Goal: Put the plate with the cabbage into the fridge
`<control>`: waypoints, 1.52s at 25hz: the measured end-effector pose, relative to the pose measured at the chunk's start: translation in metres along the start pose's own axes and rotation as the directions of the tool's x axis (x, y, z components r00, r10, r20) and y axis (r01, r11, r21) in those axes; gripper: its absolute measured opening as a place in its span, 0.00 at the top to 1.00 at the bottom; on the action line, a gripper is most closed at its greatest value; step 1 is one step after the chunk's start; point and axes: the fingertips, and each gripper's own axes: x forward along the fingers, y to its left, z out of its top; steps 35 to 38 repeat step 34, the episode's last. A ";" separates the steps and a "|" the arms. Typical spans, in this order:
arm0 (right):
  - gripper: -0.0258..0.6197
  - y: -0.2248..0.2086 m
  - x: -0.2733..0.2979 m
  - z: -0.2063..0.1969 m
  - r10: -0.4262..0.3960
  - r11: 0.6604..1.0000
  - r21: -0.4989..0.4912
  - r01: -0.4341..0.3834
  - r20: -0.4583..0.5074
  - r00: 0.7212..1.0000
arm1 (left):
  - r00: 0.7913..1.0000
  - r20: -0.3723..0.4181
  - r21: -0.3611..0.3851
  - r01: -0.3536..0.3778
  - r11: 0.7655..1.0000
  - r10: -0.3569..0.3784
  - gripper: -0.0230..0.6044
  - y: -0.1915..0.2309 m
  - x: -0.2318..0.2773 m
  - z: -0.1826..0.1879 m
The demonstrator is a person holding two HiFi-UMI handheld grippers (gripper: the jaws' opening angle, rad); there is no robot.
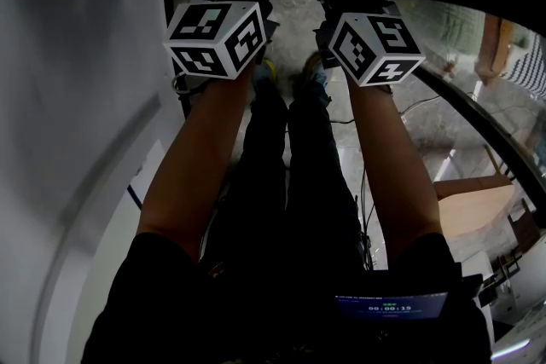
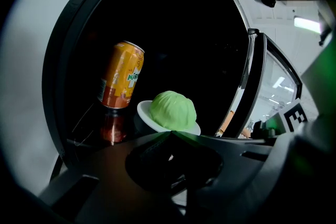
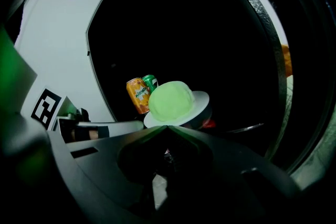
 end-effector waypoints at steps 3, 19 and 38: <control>0.95 -0.002 0.002 0.001 -0.001 1.000 0.005 0.001 0.001 1.000 | 1.000 0.004 0.003 0.006 1.000 -0.006 0.96 -0.001 0.002 0.001; 0.95 0.005 -0.057 0.056 -0.105 0.917 -0.364 0.166 0.181 0.978 | 0.958 0.286 0.262 -0.083 0.961 0.004 0.96 -0.017 -0.052 0.063; 0.95 0.005 -0.087 0.080 -0.113 0.902 -0.387 0.191 0.216 0.970 | 0.951 0.308 0.295 -0.131 0.947 0.035 0.96 -0.005 -0.097 0.091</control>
